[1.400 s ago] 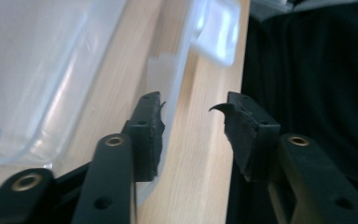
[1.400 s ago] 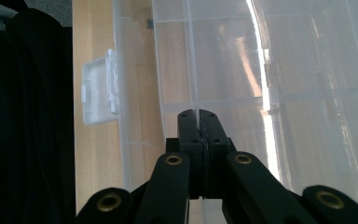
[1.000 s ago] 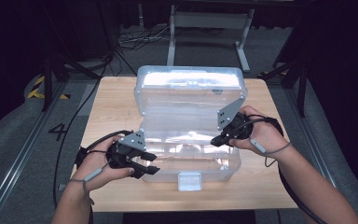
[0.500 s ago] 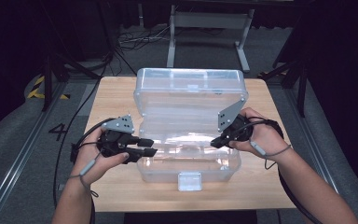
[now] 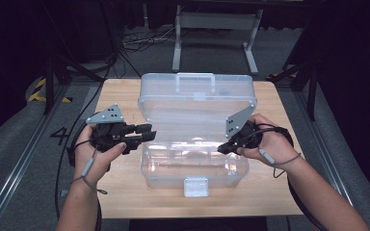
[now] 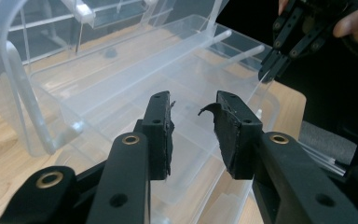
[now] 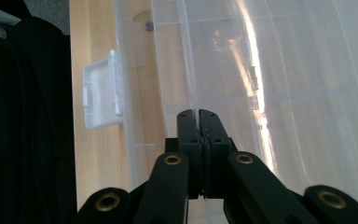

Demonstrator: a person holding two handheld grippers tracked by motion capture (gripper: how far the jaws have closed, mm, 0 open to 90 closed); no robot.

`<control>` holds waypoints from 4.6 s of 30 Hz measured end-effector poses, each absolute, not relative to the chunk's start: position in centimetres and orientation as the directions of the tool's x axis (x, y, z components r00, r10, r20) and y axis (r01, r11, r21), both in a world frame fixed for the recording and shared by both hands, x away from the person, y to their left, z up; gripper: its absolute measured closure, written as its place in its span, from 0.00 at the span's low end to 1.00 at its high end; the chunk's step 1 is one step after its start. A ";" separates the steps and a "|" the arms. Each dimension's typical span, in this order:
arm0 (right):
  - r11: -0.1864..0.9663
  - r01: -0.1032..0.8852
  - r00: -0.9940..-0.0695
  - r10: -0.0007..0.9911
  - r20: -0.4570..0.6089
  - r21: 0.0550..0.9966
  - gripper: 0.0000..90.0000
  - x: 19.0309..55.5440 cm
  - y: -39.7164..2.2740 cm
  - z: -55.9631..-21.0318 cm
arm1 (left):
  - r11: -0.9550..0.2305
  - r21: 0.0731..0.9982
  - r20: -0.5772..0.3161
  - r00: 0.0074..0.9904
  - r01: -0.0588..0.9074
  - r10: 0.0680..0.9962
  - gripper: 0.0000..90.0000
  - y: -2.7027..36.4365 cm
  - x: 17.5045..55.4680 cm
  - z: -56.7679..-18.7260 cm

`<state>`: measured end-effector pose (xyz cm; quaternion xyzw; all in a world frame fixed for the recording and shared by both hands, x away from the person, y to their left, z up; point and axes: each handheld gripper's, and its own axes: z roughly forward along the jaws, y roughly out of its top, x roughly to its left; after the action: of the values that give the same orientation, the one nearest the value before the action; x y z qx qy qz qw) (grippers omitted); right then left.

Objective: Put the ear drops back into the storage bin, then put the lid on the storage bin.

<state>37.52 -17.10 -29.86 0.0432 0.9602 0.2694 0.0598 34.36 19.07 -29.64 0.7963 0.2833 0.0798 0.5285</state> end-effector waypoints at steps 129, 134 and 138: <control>0.251 0.294 -0.834 0.539 0.119 0.922 1.00 35.3 -29.4 -32.7 | -0.386 0.769 -0.164 0.740 0.510 0.652 0.60 21.8 32.1 -29.9; 0.262 0.297 -0.836 0.535 0.118 0.918 1.00 35.2 -29.4 -32.7 | -0.363 0.769 -0.170 0.715 0.527 0.678 0.59 23.2 32.5 -30.3; 0.264 0.300 -0.837 0.534 0.119 0.917 1.00 35.1 -29.3 -32.8 | -0.349 0.777 -0.165 0.704 0.524 0.691 0.54 23.9 33.1 -30.9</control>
<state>35.13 -29.33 -32.76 0.2647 0.7877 0.5458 0.1076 33.06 23.89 -30.89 0.8155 0.3726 0.0964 0.4323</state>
